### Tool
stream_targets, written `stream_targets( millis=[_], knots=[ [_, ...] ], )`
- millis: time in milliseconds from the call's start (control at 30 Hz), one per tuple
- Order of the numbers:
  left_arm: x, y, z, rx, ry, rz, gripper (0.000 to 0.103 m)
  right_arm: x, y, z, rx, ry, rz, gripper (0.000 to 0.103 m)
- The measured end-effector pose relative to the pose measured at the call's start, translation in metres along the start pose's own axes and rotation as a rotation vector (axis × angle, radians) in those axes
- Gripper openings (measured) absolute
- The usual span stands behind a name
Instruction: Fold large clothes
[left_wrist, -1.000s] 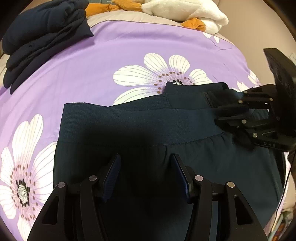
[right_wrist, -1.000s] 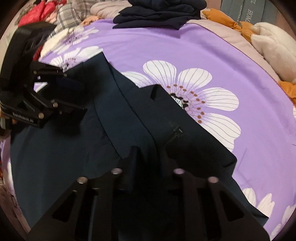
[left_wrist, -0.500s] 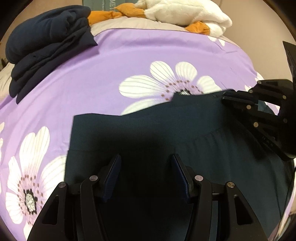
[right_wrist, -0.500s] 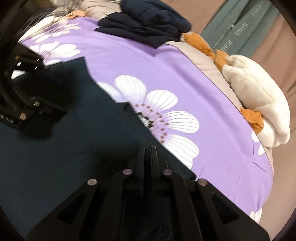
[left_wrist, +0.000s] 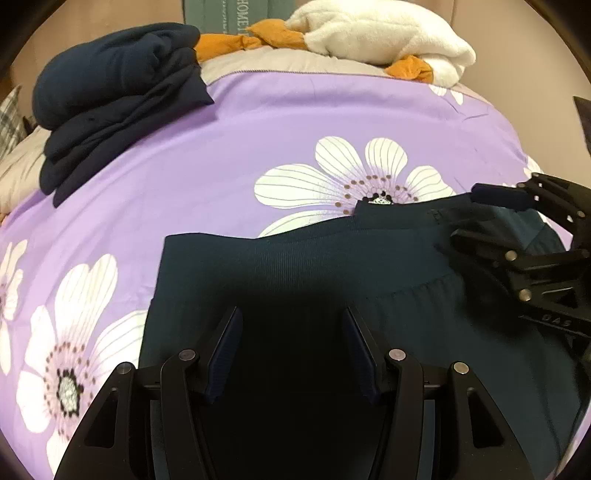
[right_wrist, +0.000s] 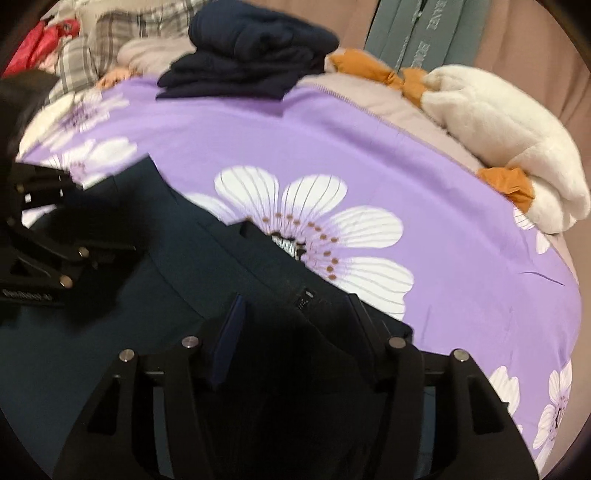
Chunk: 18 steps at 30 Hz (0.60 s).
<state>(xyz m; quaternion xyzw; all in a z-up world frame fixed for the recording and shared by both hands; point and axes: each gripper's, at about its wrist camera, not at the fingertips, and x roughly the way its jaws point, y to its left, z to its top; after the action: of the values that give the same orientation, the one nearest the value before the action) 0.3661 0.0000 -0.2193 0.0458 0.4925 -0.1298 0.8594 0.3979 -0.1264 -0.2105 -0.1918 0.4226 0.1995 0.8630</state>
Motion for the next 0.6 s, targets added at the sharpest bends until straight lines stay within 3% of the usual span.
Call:
stream_targets(
  millis=[100, 167, 233, 333, 600],
  knots=[
    [-0.012, -0.005, -0.006, -0.001, -0.015, 0.003, 0.058, -0.017, -0.003, 0.001, 0.056, -0.039, 0.024, 0.056],
    [-0.021, -0.010, -0.012, 0.008, -0.026, -0.010, 0.066, -0.031, -0.005, -0.004, 0.106, -0.064, 0.076, 0.057],
    [-0.027, -0.014, -0.019, 0.019, -0.037, -0.017, 0.068, -0.042, -0.003, -0.011, 0.143, -0.077, 0.128, 0.058],
    [-0.031, -0.022, -0.029, 0.031, -0.035, -0.016, 0.068, -0.048, 0.005, -0.028, 0.162, -0.044, 0.190, 0.059],
    [-0.012, -0.021, -0.061, 0.056, 0.046, 0.071, 0.071, -0.027, 0.018, -0.083, 0.139, 0.134, 0.086, 0.058]
  ],
)
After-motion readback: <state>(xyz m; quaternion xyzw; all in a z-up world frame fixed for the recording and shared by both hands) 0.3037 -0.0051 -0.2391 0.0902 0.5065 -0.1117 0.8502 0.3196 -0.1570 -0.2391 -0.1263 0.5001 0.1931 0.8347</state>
